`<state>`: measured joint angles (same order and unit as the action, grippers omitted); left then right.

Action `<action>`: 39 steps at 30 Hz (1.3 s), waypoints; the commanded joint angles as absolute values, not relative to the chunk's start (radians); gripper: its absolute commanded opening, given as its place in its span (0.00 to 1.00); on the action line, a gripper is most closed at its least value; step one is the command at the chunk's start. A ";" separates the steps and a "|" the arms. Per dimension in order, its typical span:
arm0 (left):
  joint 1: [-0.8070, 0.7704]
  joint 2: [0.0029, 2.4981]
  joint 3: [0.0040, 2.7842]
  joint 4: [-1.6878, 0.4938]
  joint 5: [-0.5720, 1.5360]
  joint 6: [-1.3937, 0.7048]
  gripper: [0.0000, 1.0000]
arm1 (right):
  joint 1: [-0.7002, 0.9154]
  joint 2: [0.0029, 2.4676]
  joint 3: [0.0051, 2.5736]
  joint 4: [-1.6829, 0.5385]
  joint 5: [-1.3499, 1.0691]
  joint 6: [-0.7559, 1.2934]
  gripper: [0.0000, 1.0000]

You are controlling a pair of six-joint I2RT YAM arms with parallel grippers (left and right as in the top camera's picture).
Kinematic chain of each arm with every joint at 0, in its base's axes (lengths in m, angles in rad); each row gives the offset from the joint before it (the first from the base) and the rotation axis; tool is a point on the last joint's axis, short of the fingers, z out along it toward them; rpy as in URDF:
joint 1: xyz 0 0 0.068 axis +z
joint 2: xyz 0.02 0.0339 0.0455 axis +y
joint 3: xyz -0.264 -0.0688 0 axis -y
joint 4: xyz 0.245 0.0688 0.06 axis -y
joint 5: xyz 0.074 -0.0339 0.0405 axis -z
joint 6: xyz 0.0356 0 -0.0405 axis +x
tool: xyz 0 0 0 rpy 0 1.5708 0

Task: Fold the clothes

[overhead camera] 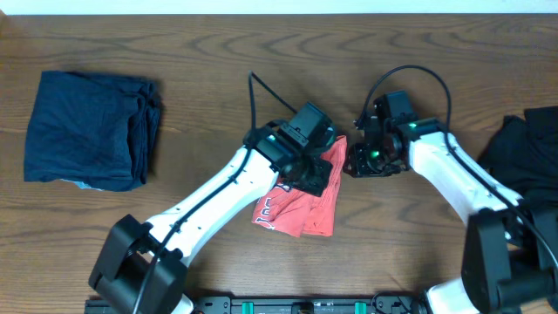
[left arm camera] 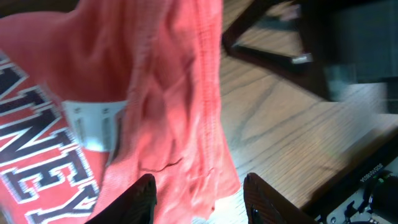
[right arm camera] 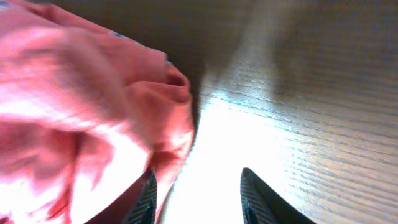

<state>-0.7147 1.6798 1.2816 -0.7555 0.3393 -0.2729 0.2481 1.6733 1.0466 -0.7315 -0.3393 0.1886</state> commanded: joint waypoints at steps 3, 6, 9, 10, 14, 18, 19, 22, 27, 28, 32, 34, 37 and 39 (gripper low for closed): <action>-0.622 1.599 1.309 -0.844 0.242 -0.278 0.46 | 0.239 1.561 1.049 -0.705 -0.498 0.033 0.43; -0.565 1.597 1.309 -0.931 0.134 -0.278 0.24 | 0.266 1.526 1.049 -0.673 -0.598 0.006 0.47; -0.505 1.601 1.292 -0.980 0.107 -0.271 0.07 | 0.328 1.532 1.049 -0.638 -0.599 0.006 0.34; -0.488 1.601 1.286 -0.987 0.107 -0.271 0.06 | 0.352 1.539 1.049 -0.624 -0.595 0.006 0.31; -0.430 1.601 1.277 -0.999 0.109 -0.271 0.06 | 0.463 1.591 1.049 -0.556 -0.571 0.008 0.28; -0.406 1.601 1.277 -0.992 0.131 -0.263 0.06 | 0.548 1.669 1.049 -0.502 -0.435 0.086 0.28; -0.406 1.601 1.277 -0.993 0.131 -0.259 0.06 | 0.557 1.686 1.049 -0.495 -0.408 0.105 0.31; -0.407 1.601 1.277 -0.991 0.131 -0.256 0.06 | 0.558 1.731 1.049 -0.496 -0.319 0.156 0.34; -0.407 1.601 1.277 -0.991 0.131 -0.256 0.06 | 0.498 1.705 1.079 -0.686 -0.148 0.186 0.18; -0.407 1.601 1.277 -0.990 0.131 -0.256 0.06 | 0.483 1.691 1.092 -0.743 -0.113 0.187 0.15; -0.407 1.601 1.277 -0.984 0.131 -0.256 0.06 | 0.413 1.613 1.127 -0.898 -0.061 0.186 0.14; -0.407 1.601 1.277 -0.981 0.150 -0.256 0.06 | 0.384 1.563 1.128 -0.913 -0.100 0.185 0.16; -0.407 1.601 1.277 -0.973 0.173 -0.256 0.07 | 0.368 1.503 1.128 -0.888 -0.258 0.080 0.27; -0.407 1.601 1.277 -0.971 0.172 -0.256 0.07 | 0.377 1.483 1.128 -0.858 -0.416 -0.013 0.36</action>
